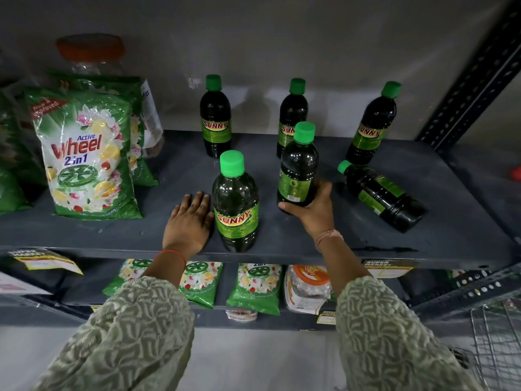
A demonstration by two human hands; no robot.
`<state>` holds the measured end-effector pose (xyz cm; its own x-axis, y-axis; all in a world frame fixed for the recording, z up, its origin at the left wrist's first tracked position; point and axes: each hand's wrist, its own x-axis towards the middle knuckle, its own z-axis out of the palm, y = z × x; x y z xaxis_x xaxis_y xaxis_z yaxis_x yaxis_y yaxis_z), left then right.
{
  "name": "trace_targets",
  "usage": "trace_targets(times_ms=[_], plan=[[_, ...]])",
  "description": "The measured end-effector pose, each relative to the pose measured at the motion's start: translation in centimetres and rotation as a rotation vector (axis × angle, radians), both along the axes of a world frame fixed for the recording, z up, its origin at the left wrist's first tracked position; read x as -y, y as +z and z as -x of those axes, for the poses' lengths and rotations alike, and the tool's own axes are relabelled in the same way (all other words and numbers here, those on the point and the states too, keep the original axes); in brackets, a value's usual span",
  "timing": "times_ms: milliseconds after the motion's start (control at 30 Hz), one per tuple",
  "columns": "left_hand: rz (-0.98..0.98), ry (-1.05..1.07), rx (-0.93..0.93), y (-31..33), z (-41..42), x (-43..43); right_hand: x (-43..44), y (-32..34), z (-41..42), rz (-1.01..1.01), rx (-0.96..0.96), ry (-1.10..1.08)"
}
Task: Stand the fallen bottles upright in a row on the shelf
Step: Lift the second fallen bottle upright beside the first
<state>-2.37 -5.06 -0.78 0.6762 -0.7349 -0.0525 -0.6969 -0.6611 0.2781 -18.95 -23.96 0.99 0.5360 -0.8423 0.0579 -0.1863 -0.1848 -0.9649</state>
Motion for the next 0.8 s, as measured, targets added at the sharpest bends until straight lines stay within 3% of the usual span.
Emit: trace_targets(times_ms=[200,533,633,800], plan=[[-0.006,0.006,0.003,0.0,0.0,0.0,2.6,1.3,0.7,-0.158,-0.028,0.230],[0.000,0.010,0.003,-0.1,-0.1,0.1,3.4,1.1,0.9,-0.215,-0.054,0.327],[0.012,0.013,0.005,-0.2,0.0,0.1,2.7,0.5,0.1,-0.201,-0.041,0.254],[0.012,0.016,0.013,-0.2,-0.1,0.1,1.4,-0.1,-0.8,0.003,-0.050,0.076]])
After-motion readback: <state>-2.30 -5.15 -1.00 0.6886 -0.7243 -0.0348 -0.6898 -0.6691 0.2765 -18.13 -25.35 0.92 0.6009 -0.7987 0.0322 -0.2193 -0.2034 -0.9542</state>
